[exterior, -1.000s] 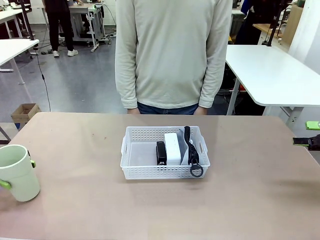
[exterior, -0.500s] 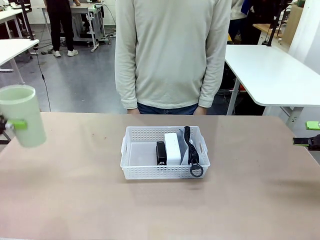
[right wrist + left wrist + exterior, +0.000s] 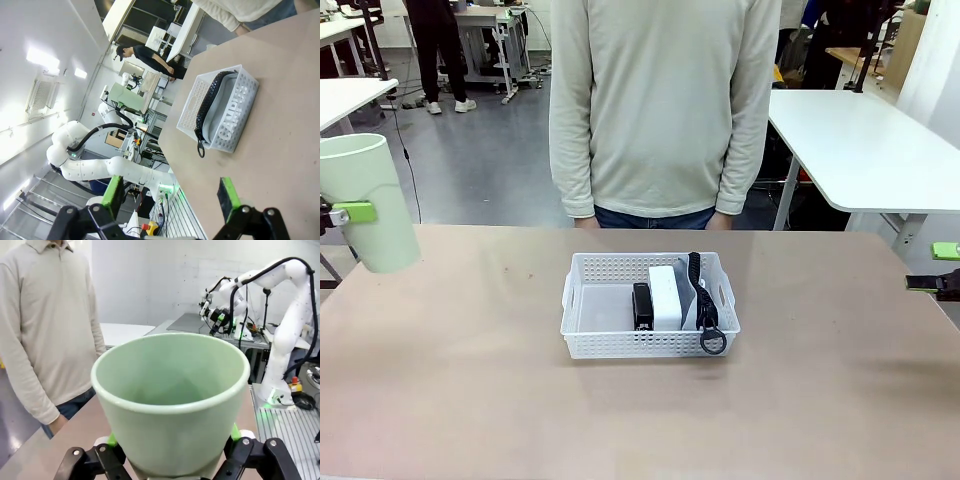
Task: Efficiently arrange items inside the basket to fit them all.
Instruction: Pick up the Reusable plastic cup and place it inside the Organizing basket.
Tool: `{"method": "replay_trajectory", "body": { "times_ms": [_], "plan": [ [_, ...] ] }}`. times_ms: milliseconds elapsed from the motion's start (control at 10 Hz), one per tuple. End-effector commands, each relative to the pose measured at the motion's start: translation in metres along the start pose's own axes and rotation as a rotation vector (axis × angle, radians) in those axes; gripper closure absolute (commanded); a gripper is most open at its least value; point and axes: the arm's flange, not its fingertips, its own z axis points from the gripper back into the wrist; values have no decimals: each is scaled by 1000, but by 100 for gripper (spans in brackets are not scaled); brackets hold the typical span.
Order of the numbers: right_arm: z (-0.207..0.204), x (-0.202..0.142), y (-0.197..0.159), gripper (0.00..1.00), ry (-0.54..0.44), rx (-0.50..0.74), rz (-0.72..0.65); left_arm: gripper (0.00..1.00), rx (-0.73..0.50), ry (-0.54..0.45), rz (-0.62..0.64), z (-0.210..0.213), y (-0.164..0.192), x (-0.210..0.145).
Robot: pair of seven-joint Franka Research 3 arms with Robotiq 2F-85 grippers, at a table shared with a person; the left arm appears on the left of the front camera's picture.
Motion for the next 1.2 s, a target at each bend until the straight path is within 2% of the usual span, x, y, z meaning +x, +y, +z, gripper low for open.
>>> {"method": "replay_trajectory", "body": {
  "times_ms": [0, 100, 200, 300, 400, 500, 600, 700, 800, 900, 1000, 1100],
  "plan": [
    [2, -5, 2, 0, 11, 5, 19, 100, -10, 10, -34, 4, 4, 1],
    [2, -5, 2, 0, 11, 5, 19, 13, 0, 0, 0, 0, 0, 0],
    [2, -5, 2, 0, 11, 5, 19, 13, 38, 36, 5, -4, -18, 1],
    [2, -5, 2, 0, 11, 5, 19, 13, 24, 75, 112, -35, -20, 11],
    [2, -5, 2, 0, 11, 5, 19, 13, -41, 79, 235, -85, -14, 20],
    [2, -5, 2, 0, 11, 5, 19, 13, -16, 153, 419, -148, -8, 23],
    [2, -5, 2, 0, 11, 5, 19, 13, -15, 236, 504, -197, -11, 22],
    [2, -5, 2, 0, 11, 5, 19, 13, -1, 252, 592, -241, -16, 20],
    [2, -5, 2, 0, 11, 5, 19, 13, 73, 234, 690, -278, -20, 14],
    [2, -5, 2, 0, 11, 5, 19, 13, 174, 220, 727, -308, -22, 2],
    [2, -5, 2, 0, 11, 5, 19, 13, 90, 228, 855, -307, -17, 11],
    [2, -5, 2, 0, 11, 5, 19, 13, 82, 267, 686, -293, -46, 2]
  ]
}}
